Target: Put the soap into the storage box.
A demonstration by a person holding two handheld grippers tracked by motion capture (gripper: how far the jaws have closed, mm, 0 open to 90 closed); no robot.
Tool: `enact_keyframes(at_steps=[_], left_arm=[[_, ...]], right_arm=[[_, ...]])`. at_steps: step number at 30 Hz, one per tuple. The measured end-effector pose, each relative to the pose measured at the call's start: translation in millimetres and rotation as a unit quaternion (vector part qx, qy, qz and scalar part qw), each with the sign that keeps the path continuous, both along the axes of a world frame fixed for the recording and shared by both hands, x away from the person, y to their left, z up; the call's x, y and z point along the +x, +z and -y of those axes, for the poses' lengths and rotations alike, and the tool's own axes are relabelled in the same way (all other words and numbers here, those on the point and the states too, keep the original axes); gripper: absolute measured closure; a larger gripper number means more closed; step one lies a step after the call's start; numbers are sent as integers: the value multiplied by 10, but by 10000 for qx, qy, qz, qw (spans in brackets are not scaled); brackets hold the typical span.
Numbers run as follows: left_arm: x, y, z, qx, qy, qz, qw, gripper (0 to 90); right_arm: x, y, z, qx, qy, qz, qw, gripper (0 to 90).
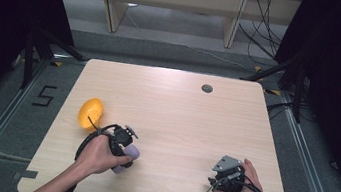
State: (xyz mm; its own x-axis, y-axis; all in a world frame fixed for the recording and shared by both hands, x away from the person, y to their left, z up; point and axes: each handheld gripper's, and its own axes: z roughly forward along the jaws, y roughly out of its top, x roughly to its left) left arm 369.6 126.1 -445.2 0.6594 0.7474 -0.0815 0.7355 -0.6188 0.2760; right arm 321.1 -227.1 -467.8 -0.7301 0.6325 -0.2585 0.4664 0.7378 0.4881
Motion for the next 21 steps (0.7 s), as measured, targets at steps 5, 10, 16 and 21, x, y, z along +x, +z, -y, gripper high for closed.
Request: enact_keyframes(at_steps=[5,10,16,21], left_arm=[[27,35,-74,-74,267,-68,9996,491],[60,59,-141,-45,389,20,9992,490],[105,74,-219,-93,442,96,9989,490],[124,94,-259,-178,622,85,9979,490]], right_arm=[[-3,1,1,-8,-27,-17,10000,337],[3,-2,1,-14,-6,0,10000,336],[0,6,6,-36,-49,57,10000,334],[-6,4,6,34,-124,2,9999,333]])
